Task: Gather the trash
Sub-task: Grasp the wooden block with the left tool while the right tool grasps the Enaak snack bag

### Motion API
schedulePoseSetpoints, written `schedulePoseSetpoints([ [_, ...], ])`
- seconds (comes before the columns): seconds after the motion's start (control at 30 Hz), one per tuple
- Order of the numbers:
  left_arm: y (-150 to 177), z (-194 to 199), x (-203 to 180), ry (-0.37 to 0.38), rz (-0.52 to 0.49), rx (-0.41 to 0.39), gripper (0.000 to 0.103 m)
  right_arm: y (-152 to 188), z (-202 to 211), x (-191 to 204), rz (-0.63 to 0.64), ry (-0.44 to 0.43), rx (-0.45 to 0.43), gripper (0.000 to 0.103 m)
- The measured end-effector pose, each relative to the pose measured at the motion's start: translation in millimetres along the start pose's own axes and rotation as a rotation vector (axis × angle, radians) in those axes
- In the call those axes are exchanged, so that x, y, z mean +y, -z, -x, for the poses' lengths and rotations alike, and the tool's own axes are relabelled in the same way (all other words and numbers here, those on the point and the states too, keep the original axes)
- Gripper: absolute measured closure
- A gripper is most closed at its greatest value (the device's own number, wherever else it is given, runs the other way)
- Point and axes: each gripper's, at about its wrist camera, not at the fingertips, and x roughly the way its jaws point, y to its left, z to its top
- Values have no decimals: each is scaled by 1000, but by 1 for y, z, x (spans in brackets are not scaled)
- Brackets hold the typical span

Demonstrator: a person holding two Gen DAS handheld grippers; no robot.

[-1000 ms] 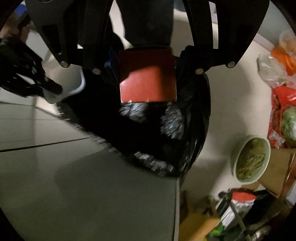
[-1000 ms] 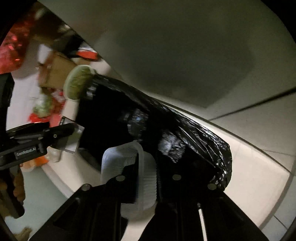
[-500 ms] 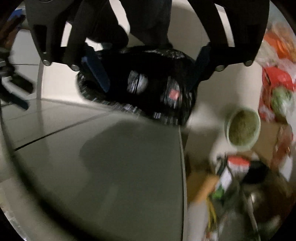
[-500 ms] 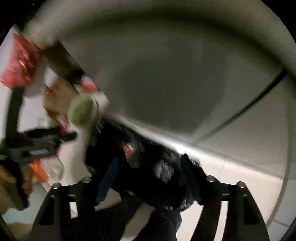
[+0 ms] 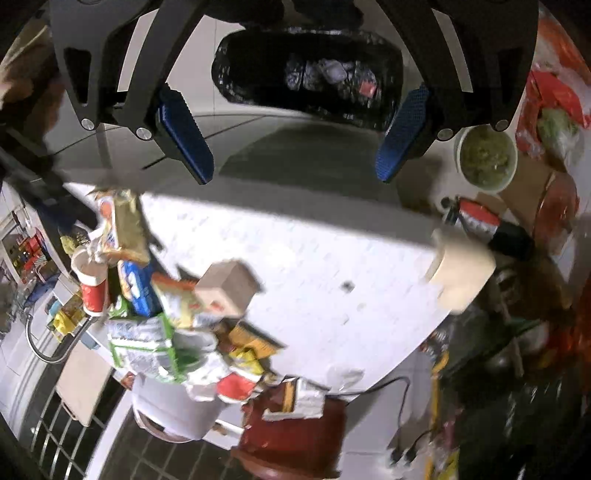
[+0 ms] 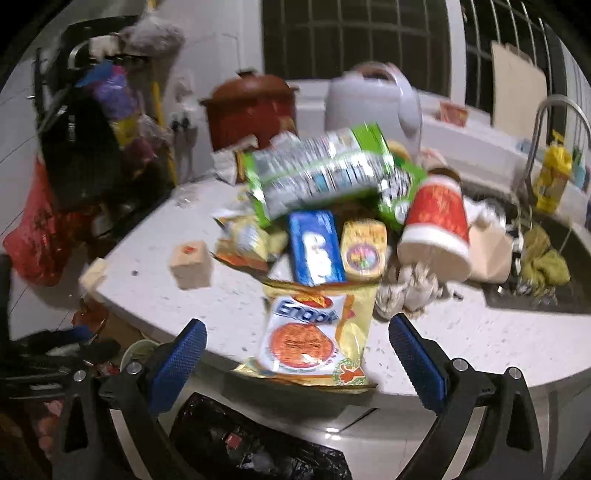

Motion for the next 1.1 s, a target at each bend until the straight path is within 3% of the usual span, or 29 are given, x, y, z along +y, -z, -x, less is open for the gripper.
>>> schedulePoseSetpoints([
  [0.17, -15, -4, -9, -10, -14, -10, 16, 2, -39, -16, -81, 15, 76, 5],
  [0.3, -23, -4, -18, -15, -26, -15, 16, 0, -52, -19, -74, 10, 70, 8],
  [0.33, -23, -4, -19, -12, -30, -18, 16, 0, -52, -17, -58, 6, 62, 13],
  [0.37, -26, -5, -21, -9, -32, -23, 16, -1, -51, -15, -36, -5, 60, 32],
  [0.5, -37, -9, -29, 16, -26, -42, 16, -2, -43, -13, -33, -61, 79, 50],
  [0.63, -51, -20, -45, 31, -39, -60, 16, -4, -21, -23, -66, -80, 65, 52],
  [0.9, -74, -57, -70, -89, -93, -93, 16, -1, 12, -40, -108, -83, 44, 52],
  [0.97, -77, -65, -70, -95, -85, -81, 26, -1, 15, -43, -111, -86, 41, 52],
  [1.03, -79, -75, -68, -94, -79, -40, 51, 0, 17, -46, -116, -89, 39, 52],
  [1.1, -77, -79, -66, -84, -71, -27, 56, 0, 19, -49, -120, -89, 37, 52],
])
